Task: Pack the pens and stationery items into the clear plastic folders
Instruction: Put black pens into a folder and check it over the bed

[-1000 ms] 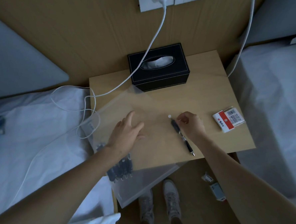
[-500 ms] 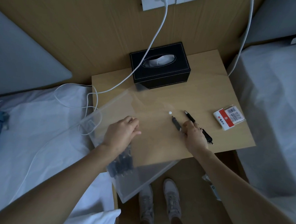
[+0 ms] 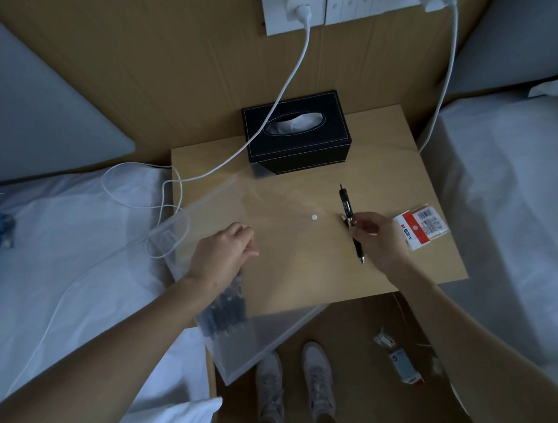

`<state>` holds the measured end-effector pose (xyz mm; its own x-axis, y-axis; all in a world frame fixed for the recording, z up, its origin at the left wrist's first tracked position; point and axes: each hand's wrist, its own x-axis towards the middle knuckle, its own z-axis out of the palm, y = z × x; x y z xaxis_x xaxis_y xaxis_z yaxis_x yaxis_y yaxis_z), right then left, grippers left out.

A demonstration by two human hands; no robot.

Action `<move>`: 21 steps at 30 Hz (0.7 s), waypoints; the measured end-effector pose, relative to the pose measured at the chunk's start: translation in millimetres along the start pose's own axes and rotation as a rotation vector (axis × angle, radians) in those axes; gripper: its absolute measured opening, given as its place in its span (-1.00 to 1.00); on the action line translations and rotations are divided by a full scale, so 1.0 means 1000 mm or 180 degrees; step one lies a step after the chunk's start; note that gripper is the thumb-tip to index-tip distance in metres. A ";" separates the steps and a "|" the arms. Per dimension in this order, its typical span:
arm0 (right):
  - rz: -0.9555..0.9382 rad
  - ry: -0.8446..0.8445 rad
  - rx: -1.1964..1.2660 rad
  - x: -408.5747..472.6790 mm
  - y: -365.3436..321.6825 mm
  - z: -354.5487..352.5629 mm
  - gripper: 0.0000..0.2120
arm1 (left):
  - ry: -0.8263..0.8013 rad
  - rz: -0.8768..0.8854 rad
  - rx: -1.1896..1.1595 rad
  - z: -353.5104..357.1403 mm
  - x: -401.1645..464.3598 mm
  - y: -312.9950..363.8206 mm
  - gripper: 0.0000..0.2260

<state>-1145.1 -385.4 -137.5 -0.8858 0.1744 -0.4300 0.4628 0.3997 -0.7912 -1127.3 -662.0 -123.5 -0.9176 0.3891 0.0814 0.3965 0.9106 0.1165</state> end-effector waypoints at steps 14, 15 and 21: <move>-0.0674 -0.0927 0.0107 -0.003 -0.031 0.055 -0.71 | 0.0384 0.0142 -0.0206 -0.004 -0.013 -0.006 -0.77; -0.0655 -0.0981 0.0023 -0.003 -0.029 0.060 -0.74 | 0.0390 0.0144 -0.0185 -0.004 -0.013 -0.006 -0.78; -0.0200 -0.1038 -0.0245 0.000 -0.013 0.086 -0.78 | 0.0440 0.0167 -0.0241 -0.001 -0.016 -0.005 -0.76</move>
<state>-1148.6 -467.8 -164.5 -0.8492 -0.1449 -0.5078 0.3928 0.4694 -0.7908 -1114.1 -673.0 -124.2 -0.8849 0.4083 0.2241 0.4496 0.8744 0.1823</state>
